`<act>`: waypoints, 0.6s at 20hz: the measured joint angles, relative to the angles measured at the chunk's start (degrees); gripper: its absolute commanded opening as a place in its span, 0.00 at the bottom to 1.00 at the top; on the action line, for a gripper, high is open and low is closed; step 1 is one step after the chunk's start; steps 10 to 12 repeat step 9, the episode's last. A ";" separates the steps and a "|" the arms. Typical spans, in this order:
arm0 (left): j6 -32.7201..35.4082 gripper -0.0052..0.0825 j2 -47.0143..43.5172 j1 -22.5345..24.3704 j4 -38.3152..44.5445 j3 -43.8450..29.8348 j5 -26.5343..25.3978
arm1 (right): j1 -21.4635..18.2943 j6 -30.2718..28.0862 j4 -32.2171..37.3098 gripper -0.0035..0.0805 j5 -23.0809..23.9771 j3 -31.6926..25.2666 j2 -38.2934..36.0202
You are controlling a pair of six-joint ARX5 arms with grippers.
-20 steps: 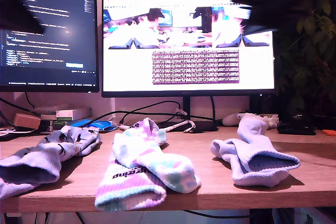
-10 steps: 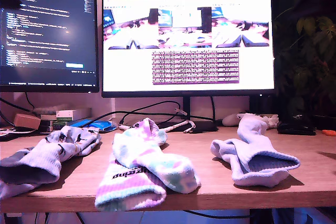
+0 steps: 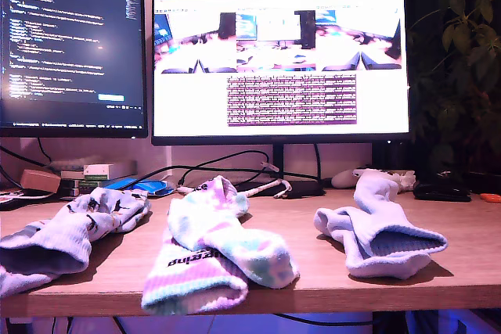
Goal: Pair up the socks based on colour and pattern, by placing them on top of one another
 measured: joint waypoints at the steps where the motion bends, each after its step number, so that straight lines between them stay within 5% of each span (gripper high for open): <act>1: 0.00 0.03 0.02 0.00 -1.46 0.00 0.00 | 0.00 0.02 -1.60 0.03 0.00 0.00 0.13; 12: -0.02 0.03 0.24 0.00 -13.60 -0.02 0.00 | 0.00 0.00 -13.05 0.03 0.00 0.00 0.85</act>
